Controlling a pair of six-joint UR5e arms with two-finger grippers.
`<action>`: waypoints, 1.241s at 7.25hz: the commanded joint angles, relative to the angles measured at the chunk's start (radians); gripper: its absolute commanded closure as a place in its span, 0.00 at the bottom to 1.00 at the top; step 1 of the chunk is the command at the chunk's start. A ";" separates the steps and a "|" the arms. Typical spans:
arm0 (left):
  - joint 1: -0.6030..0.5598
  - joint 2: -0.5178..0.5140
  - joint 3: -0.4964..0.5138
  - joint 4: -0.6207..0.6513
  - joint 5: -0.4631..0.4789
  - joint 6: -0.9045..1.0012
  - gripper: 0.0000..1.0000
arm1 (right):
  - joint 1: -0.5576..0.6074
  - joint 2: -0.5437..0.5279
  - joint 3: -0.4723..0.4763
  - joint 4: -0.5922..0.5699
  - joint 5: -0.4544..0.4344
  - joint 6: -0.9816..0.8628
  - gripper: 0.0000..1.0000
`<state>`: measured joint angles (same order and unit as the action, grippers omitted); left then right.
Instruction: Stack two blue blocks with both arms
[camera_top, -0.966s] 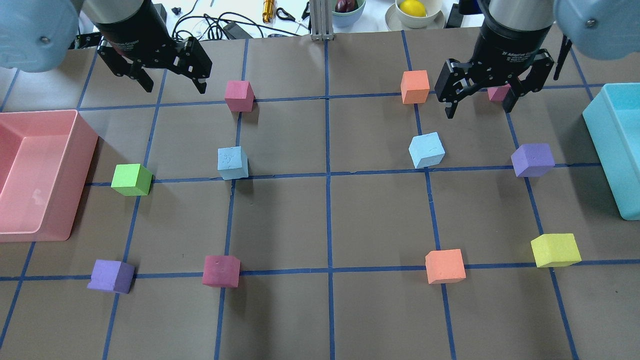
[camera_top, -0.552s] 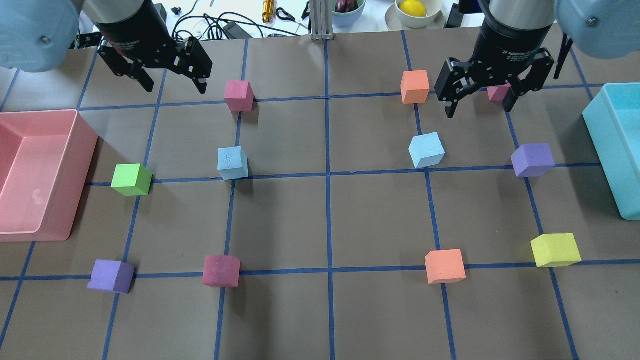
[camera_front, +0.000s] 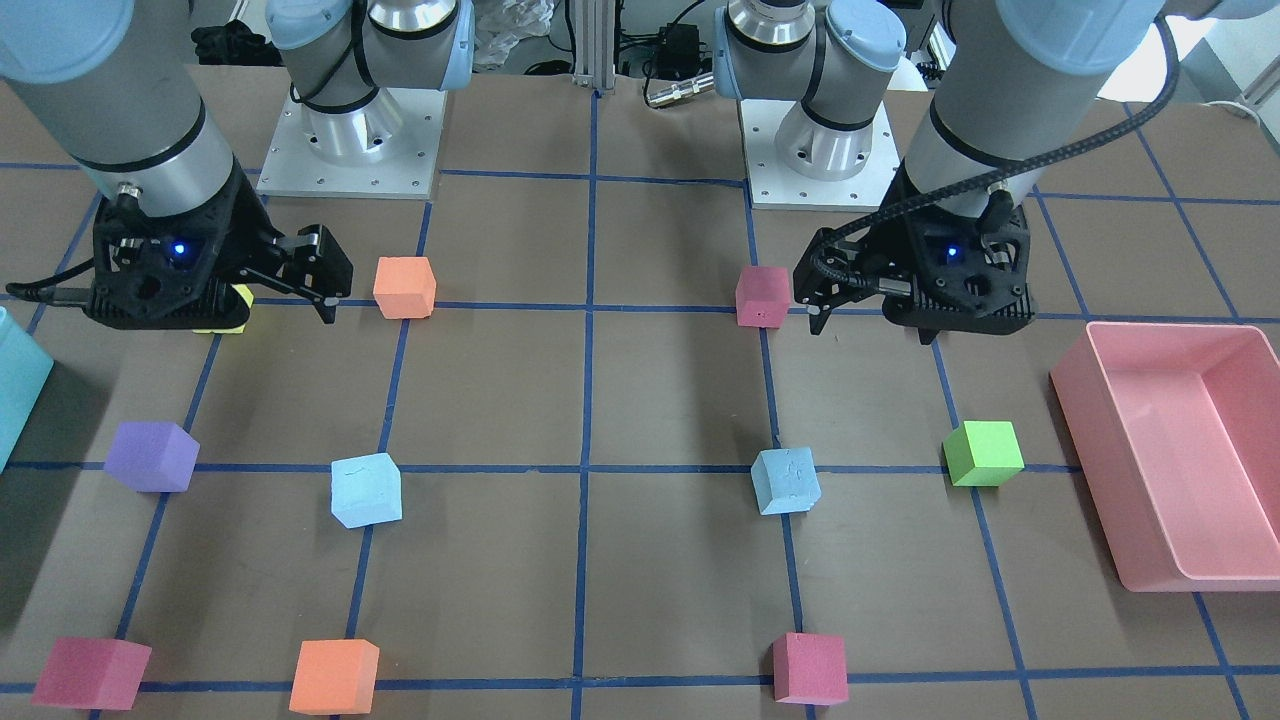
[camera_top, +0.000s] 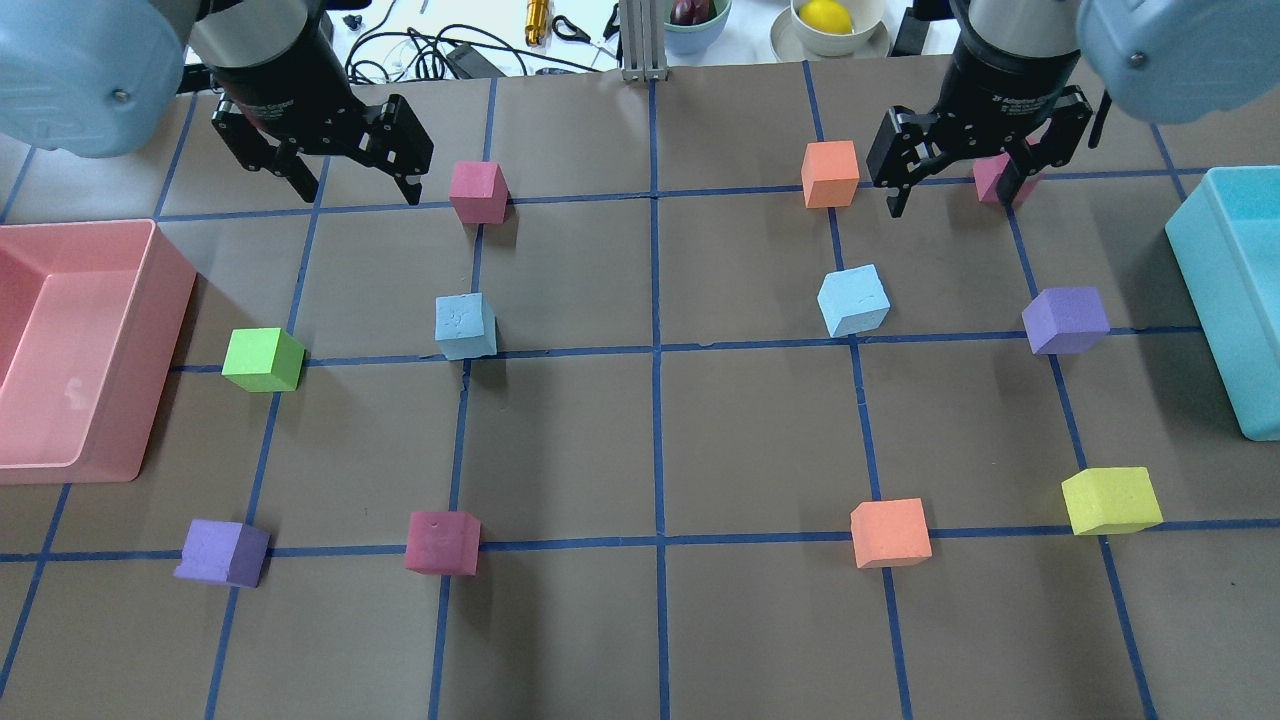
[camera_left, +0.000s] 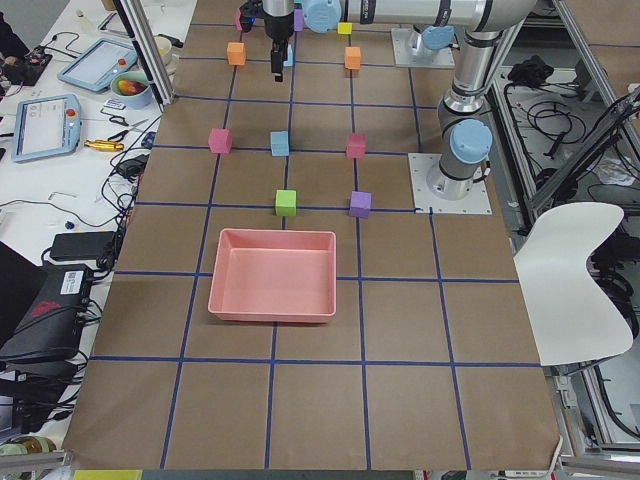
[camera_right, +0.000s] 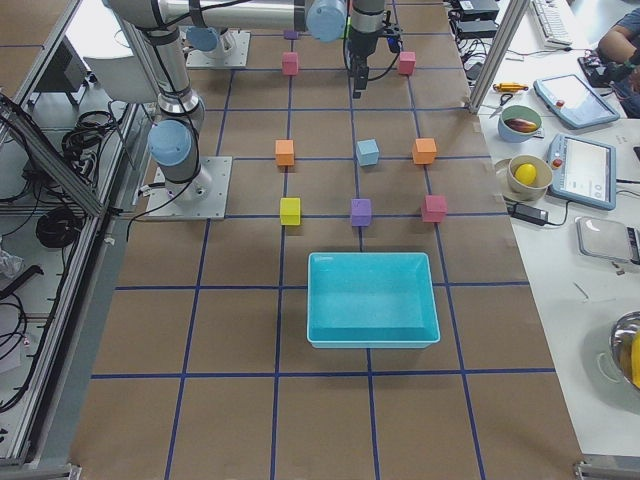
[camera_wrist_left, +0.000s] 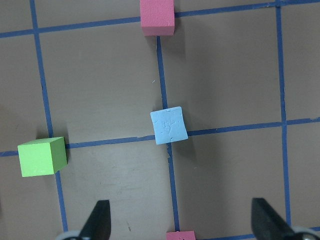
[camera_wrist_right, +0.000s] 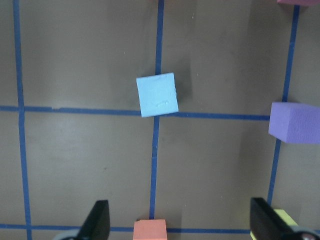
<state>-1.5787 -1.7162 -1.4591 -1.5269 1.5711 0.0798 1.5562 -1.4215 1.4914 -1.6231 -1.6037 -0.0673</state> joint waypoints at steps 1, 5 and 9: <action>0.002 -0.066 -0.047 0.090 -0.006 0.008 0.00 | 0.001 0.154 0.015 -0.227 0.010 0.009 0.00; 0.002 -0.216 -0.193 0.400 -0.008 0.008 0.00 | 0.001 0.213 0.232 -0.513 0.013 0.004 0.00; 0.002 -0.304 -0.240 0.471 -0.009 -0.012 0.00 | 0.001 0.240 0.349 -0.643 0.089 -0.002 0.00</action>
<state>-1.5769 -1.9933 -1.6766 -1.0925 1.5639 0.0750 1.5570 -1.1951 1.8259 -2.2477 -1.5596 -0.0685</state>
